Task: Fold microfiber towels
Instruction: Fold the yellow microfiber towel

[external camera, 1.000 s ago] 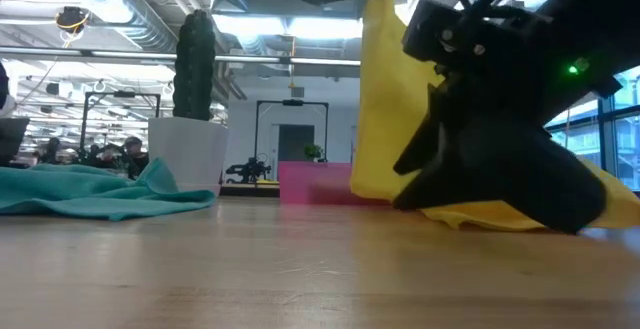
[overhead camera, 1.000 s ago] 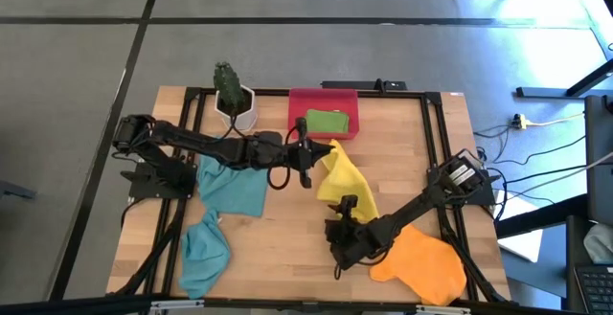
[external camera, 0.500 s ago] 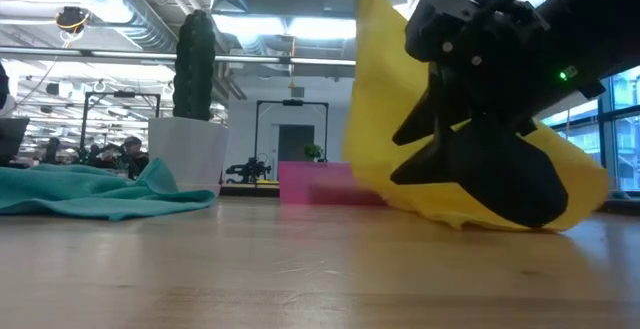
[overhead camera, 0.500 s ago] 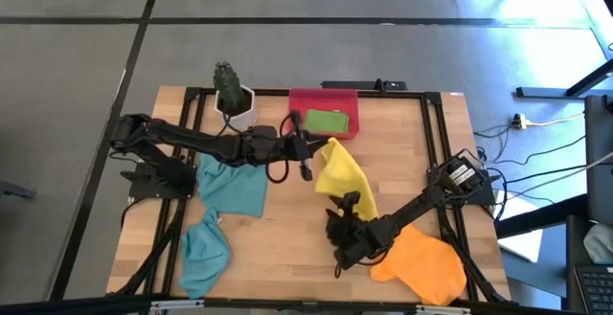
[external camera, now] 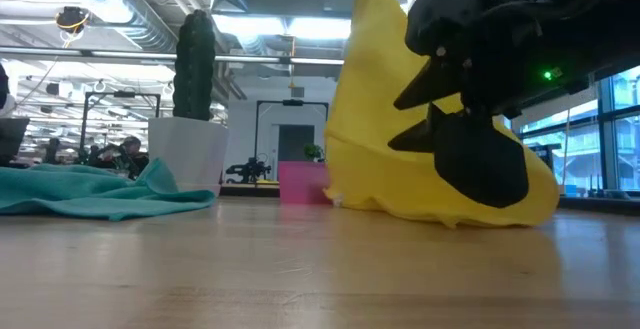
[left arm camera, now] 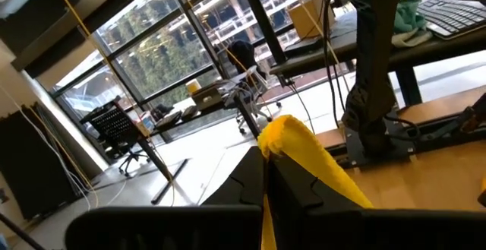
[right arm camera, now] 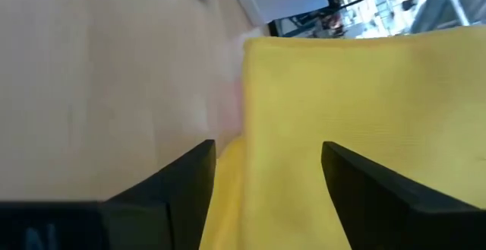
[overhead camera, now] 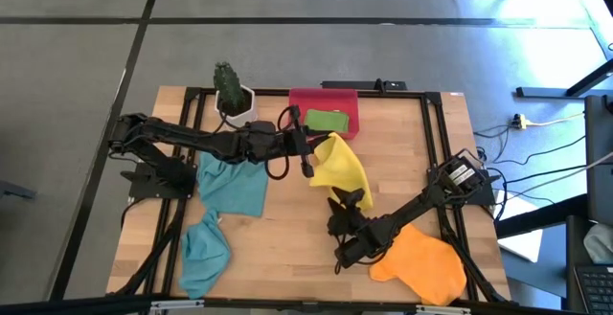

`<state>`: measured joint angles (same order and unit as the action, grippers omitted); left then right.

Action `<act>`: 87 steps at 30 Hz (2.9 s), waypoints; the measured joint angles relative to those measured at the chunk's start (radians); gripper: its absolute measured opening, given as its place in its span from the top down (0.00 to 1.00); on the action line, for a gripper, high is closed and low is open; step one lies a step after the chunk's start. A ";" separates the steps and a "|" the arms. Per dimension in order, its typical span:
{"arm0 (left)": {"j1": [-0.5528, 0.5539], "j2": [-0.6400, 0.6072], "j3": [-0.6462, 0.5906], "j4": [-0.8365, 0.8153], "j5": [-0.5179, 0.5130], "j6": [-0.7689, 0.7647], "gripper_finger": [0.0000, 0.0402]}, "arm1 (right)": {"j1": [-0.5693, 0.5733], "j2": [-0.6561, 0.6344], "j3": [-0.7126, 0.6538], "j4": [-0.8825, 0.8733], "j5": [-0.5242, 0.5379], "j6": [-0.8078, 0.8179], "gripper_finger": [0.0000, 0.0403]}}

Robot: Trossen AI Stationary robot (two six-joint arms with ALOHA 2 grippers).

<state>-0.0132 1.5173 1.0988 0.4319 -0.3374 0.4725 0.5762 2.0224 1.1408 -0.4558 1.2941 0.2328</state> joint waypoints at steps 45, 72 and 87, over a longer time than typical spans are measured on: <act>-0.006 -0.146 0.015 -0.173 -0.392 0.008 1.00 | -0.096 0.000 0.233 -0.104 -0.100 0.379 0.40; -0.014 -0.145 0.016 -0.220 -0.436 -0.021 1.00 | -0.282 -0.017 -0.065 1.197 -0.239 -0.360 0.40; -0.014 -0.145 0.016 -0.222 -0.436 -0.021 1.00 | -0.339 -0.015 -0.050 1.010 -0.243 -0.152 0.53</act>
<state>-0.0269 1.3720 1.1149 0.2100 -0.7736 0.4516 0.2375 2.0071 1.0904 0.5544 1.0509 0.0809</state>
